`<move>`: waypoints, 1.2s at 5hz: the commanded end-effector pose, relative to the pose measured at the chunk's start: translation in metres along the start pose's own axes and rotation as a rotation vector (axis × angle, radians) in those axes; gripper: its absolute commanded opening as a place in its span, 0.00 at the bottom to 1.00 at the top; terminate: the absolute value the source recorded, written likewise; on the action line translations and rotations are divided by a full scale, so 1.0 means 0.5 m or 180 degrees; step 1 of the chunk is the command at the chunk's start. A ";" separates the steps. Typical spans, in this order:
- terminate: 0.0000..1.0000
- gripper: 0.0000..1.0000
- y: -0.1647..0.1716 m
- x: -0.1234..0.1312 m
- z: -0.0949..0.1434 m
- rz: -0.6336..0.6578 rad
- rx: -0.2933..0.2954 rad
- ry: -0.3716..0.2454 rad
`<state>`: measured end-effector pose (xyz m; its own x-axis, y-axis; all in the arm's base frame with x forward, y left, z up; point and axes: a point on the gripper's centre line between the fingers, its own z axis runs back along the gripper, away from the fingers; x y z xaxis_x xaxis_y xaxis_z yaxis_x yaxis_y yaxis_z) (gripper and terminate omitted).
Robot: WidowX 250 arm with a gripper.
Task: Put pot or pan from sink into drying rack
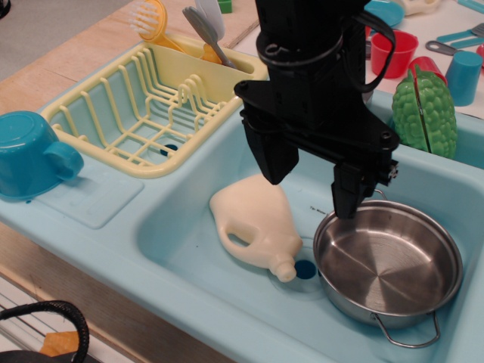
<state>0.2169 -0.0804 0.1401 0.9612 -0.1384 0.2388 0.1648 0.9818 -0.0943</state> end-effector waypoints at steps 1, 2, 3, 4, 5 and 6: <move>0.00 1.00 0.000 0.000 0.000 0.0000 0.0000 0.0000; 0.00 1.00 -0.006 0.000 -0.043 0.0090 -0.0101 0.0027; 0.00 1.00 0.006 0.002 -0.070 0.0058 -0.0222 0.0095; 0.00 1.00 0.017 0.016 -0.082 0.0024 -0.0277 0.0136; 0.00 1.00 0.030 0.029 -0.106 -0.0058 -0.0379 0.0132; 0.00 1.00 0.032 0.045 -0.119 -0.0193 -0.0474 0.0211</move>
<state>0.2476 -0.0797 0.0752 0.9526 -0.2662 0.1475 0.2952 0.9260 -0.2354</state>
